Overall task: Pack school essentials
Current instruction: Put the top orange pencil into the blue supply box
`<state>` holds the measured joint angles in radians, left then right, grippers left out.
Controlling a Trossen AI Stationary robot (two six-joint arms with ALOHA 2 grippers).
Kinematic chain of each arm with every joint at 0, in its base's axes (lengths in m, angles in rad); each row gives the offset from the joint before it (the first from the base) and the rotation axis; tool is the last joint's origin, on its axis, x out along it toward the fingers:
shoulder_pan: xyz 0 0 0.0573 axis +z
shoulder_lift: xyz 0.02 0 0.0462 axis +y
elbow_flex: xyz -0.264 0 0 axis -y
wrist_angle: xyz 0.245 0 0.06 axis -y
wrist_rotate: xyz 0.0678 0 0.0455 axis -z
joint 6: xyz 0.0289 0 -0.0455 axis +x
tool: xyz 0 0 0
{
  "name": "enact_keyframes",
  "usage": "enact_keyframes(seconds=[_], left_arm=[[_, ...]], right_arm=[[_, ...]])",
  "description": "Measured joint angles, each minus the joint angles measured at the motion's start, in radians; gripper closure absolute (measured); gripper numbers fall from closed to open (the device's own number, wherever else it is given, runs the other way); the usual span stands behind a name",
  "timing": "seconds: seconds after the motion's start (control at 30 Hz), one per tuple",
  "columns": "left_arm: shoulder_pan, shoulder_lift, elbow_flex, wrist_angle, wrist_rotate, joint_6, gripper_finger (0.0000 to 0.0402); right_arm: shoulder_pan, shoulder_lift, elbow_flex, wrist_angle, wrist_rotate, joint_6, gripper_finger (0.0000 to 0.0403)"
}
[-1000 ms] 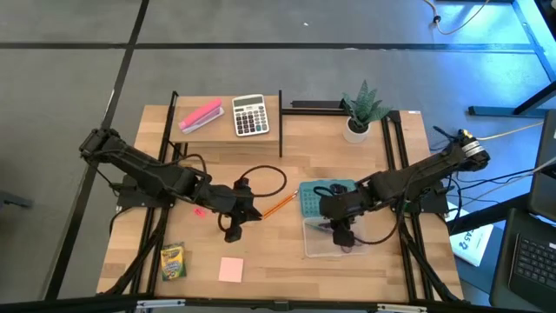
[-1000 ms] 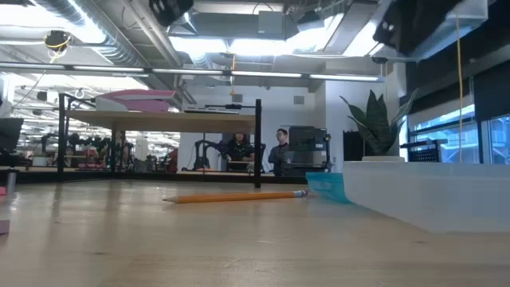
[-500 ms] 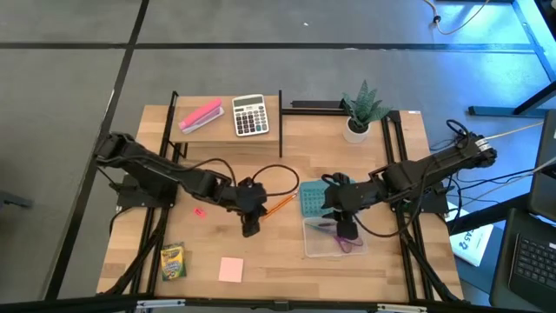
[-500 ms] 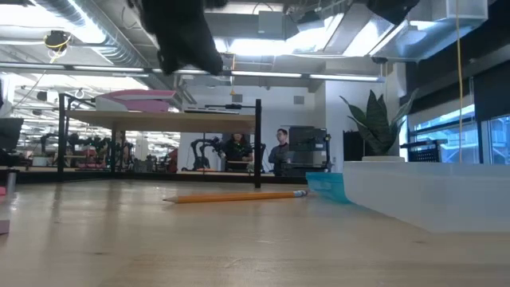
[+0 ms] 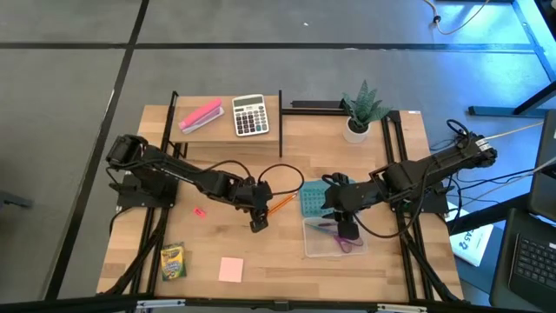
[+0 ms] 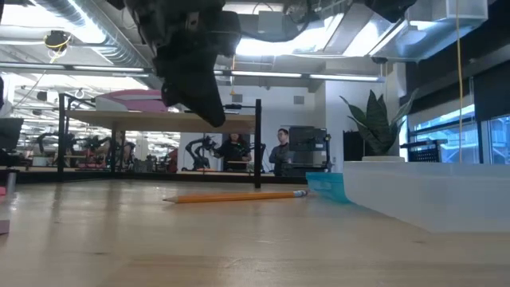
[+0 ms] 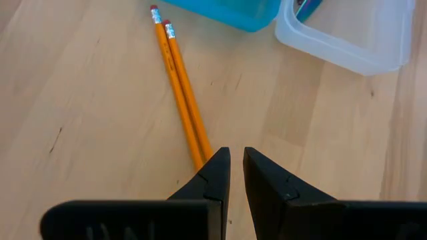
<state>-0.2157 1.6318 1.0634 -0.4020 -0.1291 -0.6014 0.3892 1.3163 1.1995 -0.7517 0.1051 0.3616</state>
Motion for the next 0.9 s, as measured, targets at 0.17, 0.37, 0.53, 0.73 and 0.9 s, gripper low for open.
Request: enact_keyframes(seconds=[0.17,0.37,0.53,0.73,0.9], left_arm=[[0.000,0.000,0.000,0.000,0.000,0.000,0.0364],[0.000,0.000,0.000,-0.001,0.000,0.005,0.0364],[-0.003,0.000,0.000,-0.003,0.000,-0.015,0.0364],[-0.015,0.000,0.000,0.003,0.000,-0.004,0.0355],[-0.014,0.000,0.000,-0.002,0.000,0.054,0.0306]], right_arm=[[0.000,0.000,0.000,0.000,0.000,0.000,0.0274],[0.000,0.000,0.000,0.000,0.000,0.000,0.0274],[0.000,0.000,0.000,0.000,0.000,0.000,0.0274],[0.000,0.000,0.000,0.000,0.000,0.001,0.0274],[0.000,0.000,0.000,0.000,-0.001,0.001,0.0274]])
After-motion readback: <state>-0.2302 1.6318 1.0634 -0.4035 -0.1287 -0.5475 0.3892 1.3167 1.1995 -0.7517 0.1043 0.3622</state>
